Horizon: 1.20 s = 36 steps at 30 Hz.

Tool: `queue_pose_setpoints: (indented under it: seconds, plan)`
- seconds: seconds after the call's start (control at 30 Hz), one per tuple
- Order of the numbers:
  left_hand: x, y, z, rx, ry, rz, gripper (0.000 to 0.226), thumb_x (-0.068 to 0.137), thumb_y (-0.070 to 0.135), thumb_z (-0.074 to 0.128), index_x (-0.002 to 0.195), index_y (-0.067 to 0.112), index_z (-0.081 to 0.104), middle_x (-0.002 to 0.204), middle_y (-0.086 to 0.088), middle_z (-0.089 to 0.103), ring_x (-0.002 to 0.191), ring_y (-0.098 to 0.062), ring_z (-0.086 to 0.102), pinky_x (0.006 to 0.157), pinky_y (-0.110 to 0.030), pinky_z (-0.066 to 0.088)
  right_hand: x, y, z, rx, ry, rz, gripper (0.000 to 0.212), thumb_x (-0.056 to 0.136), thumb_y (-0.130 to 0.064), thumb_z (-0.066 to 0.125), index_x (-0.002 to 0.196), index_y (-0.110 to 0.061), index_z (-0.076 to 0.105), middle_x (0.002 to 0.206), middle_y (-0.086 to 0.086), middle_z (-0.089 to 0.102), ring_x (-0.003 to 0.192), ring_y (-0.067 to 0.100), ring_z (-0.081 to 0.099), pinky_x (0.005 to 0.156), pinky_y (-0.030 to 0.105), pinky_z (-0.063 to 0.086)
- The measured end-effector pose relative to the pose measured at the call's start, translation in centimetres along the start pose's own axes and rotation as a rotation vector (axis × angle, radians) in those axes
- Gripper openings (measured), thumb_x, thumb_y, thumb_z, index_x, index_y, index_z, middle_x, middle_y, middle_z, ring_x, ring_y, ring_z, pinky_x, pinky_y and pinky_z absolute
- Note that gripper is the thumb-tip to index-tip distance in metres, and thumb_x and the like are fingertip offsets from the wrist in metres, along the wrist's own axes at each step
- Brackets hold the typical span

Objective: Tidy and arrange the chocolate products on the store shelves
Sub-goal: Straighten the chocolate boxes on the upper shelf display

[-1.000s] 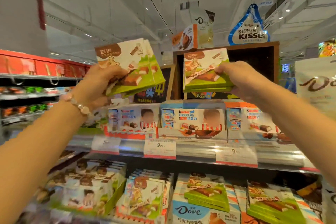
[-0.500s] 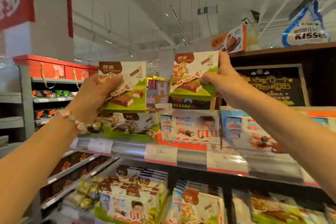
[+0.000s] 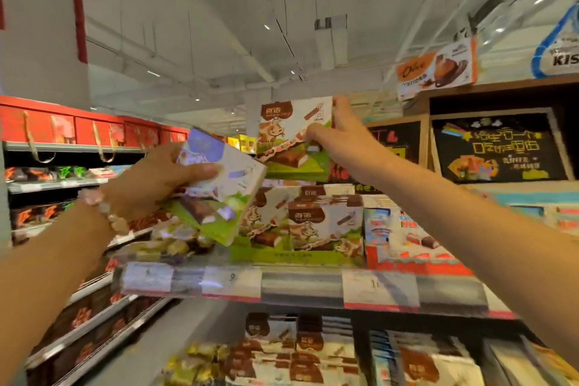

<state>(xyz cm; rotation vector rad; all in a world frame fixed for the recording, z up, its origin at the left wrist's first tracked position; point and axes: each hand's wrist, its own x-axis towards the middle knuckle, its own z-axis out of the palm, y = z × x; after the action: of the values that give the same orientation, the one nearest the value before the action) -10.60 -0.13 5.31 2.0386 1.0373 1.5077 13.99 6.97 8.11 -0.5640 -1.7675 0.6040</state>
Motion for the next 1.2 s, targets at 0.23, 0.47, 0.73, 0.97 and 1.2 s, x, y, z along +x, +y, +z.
queue_pose_setpoints:
  seconds: [0.23,0.47,0.73,0.97,1.2]
  plan:
    - [0.9,-3.3,-0.9,-0.072,-0.026,-0.069,0.064,0.042,0.053,0.086,0.09,0.013,0.072,0.083,-0.007,0.074,0.07,-0.017,0.071,0.057,-0.023,0.054,1.9,1.8,5.2,-0.195,-0.072,0.057,0.054,0.085,-0.008,0.061,0.129,-0.008,0.029,0.104,0.008,0.057,0.088,0.017,0.058,0.075,0.031,0.051]
    - [1.5,-5.1,-0.1,-0.184,-0.118,-0.1,0.049,0.049,0.049,0.083,0.09,0.023,0.076,0.09,-0.004,0.074,0.076,-0.016,0.071,0.059,-0.023,0.055,2.7,5.2,6.1,-0.151,-0.171,0.223,0.048,0.085,-0.009,0.067,0.123,-0.011,0.038,0.113,0.007,0.061,0.099,0.019,0.062,0.079,0.032,0.056]
    - [2.2,-6.3,0.7,-0.16,-0.059,-0.21,0.034,0.07,0.024,0.066,0.102,0.013,0.066,0.092,-0.008,0.074,0.077,-0.019,0.071,0.063,-0.028,0.058,2.5,5.8,5.7,-0.219,-0.374,0.326,0.047,0.082,0.001,0.067,0.124,-0.007,0.047,0.118,0.012,0.062,0.107,0.024,0.061,0.088,0.037,0.054]
    - [2.4,-7.3,0.5,-0.113,-0.042,-0.281,0.012,0.081,0.017,0.067,0.093,0.016,0.068,0.087,-0.005,0.074,0.075,-0.02,0.071,0.062,-0.028,0.057,2.8,5.5,6.7,-0.772,-0.612,0.147,0.075,0.074,-0.011,0.075,0.139,-0.02,0.04,0.141,0.002,0.044,0.126,0.022,0.044,0.104,0.04,0.039]
    - [2.5,-7.8,0.4,-0.17,-0.019,-0.318,0.009,0.08,0.014,0.067,0.089,0.013,0.067,0.08,-0.007,0.074,0.066,-0.019,0.071,0.054,-0.026,0.056,2.5,5.0,6.8,-0.812,-0.63,0.17,0.037,0.082,-0.018,0.065,0.119,-0.018,0.06,0.11,0.002,0.062,0.102,0.021,0.056,0.085,0.033,0.048]
